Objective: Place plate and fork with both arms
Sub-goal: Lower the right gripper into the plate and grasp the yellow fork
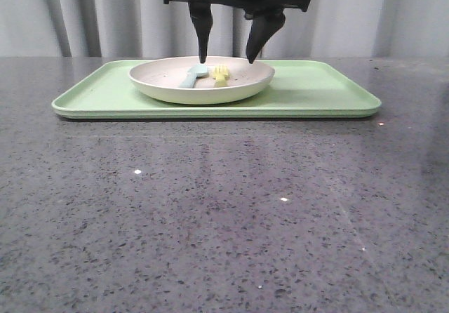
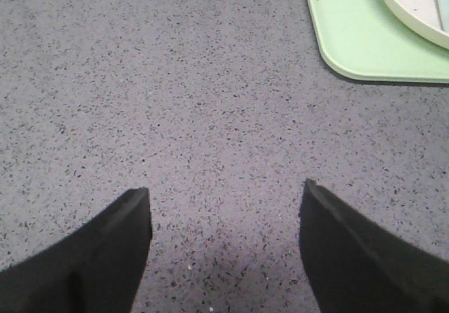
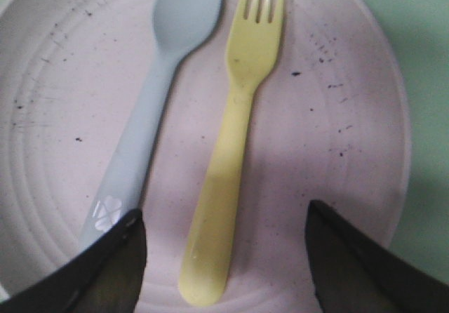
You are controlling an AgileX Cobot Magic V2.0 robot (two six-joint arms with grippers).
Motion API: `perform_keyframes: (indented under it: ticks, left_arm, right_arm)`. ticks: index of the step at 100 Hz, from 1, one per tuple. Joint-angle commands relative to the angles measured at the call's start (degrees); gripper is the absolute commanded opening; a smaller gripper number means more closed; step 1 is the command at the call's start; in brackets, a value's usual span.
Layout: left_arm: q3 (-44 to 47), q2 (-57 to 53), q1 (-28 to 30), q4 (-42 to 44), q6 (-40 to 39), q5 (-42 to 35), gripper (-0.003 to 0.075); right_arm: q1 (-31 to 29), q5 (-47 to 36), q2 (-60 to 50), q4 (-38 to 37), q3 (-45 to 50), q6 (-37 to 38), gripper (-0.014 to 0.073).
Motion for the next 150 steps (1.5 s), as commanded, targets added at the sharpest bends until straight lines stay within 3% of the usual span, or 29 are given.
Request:
perform_keyframes:
  ticks: [1, 59, 60, 113, 150]
  left_arm:
    - [-1.5, 0.2, 0.1, -0.1, -0.4, -3.4, 0.0438]
    - [-1.5, 0.2, 0.1, -0.1, -0.4, -2.8, 0.0438]
    - [-1.5, 0.2, 0.1, -0.1, -0.4, -2.8, 0.0438]
    - [-1.5, 0.2, 0.1, -0.1, -0.4, -2.8, 0.0438]
    - [-1.5, 0.2, 0.1, -0.1, -0.4, -2.8, 0.0438]
  right_arm:
    - [-0.1, -2.3, -2.6, -1.4, -1.8, 0.2, 0.0489]
    - [-0.1, -3.5, -0.7, -1.5, -1.9, 0.2, 0.0489]
    - [-0.1, -3.5, -0.6, -1.5, -1.9, 0.2, 0.0437]
    - [-0.1, -2.6, 1.9, -1.4, -1.9, 0.3, 0.0432]
    - [-0.1, -2.4, 1.9, -1.0, -1.9, 0.3, 0.0207]
